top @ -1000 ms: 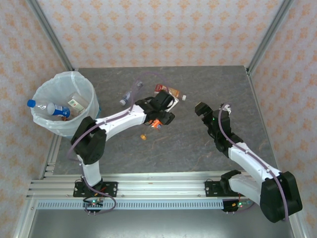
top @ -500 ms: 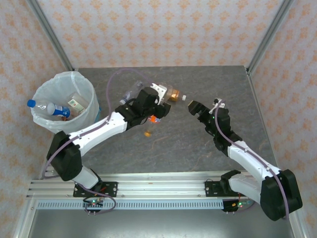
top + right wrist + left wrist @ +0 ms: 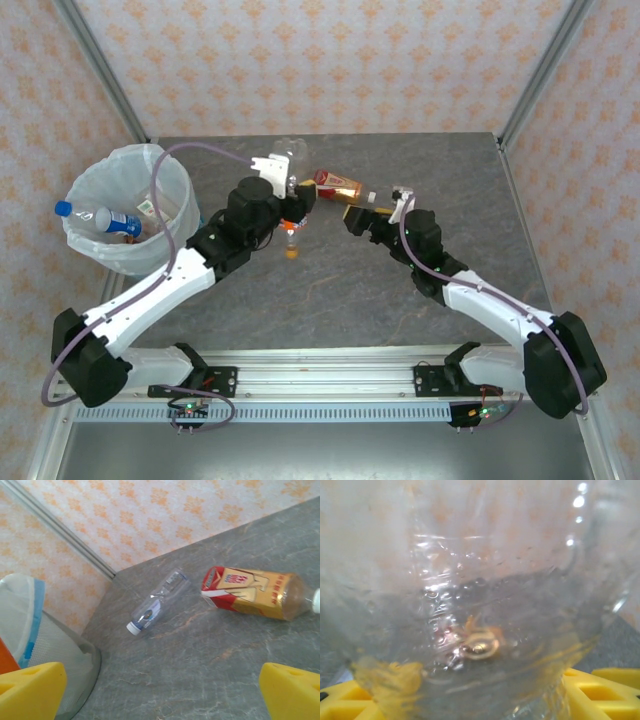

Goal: Put the plastic bottles in the bin

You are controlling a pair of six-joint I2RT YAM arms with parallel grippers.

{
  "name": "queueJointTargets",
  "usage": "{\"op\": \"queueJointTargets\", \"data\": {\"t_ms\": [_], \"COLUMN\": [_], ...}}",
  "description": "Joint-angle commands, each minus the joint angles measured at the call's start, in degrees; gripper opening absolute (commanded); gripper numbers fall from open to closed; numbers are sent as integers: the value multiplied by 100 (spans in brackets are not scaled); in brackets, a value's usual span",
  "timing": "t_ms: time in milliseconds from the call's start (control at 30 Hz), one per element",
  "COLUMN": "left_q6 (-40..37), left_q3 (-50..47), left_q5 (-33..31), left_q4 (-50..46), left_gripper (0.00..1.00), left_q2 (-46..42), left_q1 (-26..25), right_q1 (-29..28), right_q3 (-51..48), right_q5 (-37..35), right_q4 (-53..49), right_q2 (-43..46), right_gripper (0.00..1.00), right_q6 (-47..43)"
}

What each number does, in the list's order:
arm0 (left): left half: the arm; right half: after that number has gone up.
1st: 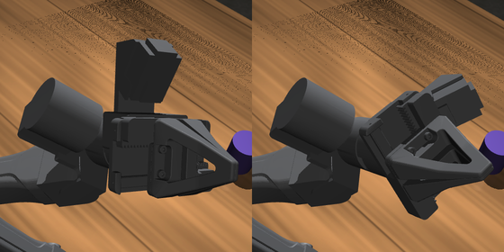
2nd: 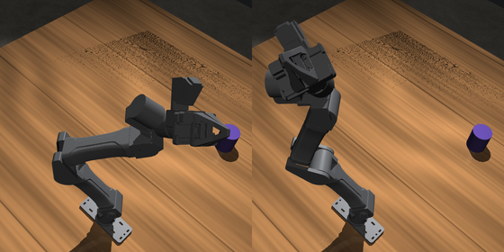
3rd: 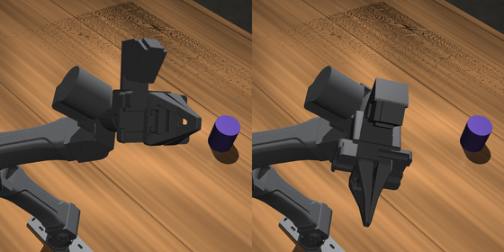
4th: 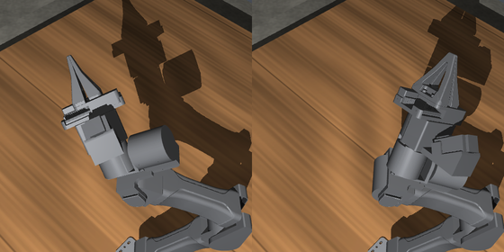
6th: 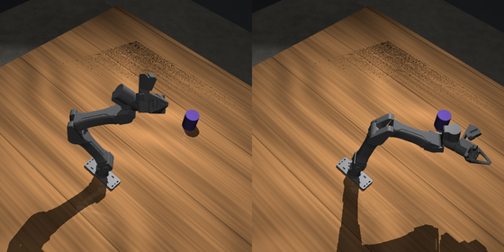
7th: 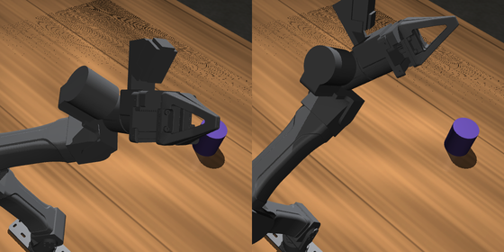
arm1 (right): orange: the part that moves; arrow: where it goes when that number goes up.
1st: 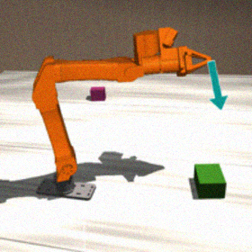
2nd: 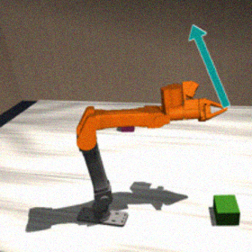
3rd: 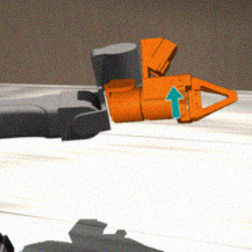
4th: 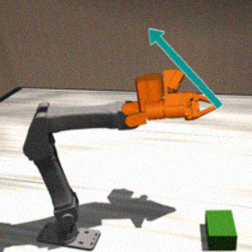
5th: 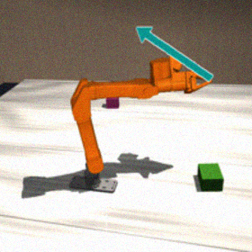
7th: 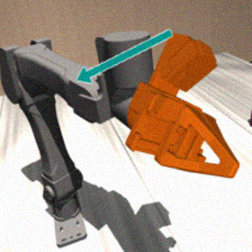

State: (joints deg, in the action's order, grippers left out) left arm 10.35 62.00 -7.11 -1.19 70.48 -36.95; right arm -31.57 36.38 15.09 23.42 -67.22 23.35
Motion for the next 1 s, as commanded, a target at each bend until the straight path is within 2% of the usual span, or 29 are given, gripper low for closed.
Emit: {"op": "queueJointTargets", "data": {"t_ms": [0,167,300,500,600,700,867,967], "left_q6": [-118,-604,-684,-916,-1046,-1052,-870,-755], "left_q3": [200,433,984,1198,1453,1706,1748,1746], "left_q5": [-780,-1328,-1350,-1682,-1741,-2197,-1918,-2051], "left_q4": [371,621,151,133,-194,-435,-491,-502], "left_gripper": [0,0,0,0,0,0,0,0], "left_q2": [-182,-263,-227,-379,-490,-539,-687,-626], "left_q1": [57,104,309,646,991,1470,2458,2936], "right_q1": [-69,-95,-95,-103,-99,-104,-106,-104], "right_q3": [245,188,85,-44,-112,-190,-294,-329], "right_q5": [47,21,-9,12,-24,-61,-98,-121], "right_q4": [415,530,550,680,716,725,734,785], "right_q2": [-29,-35,37,214,310,382,420,406], "right_gripper": [99,99,99,99,99,99,99,99], "right_q6": [-253,-227,-243,-355,-415,-461,-498,-538]}}
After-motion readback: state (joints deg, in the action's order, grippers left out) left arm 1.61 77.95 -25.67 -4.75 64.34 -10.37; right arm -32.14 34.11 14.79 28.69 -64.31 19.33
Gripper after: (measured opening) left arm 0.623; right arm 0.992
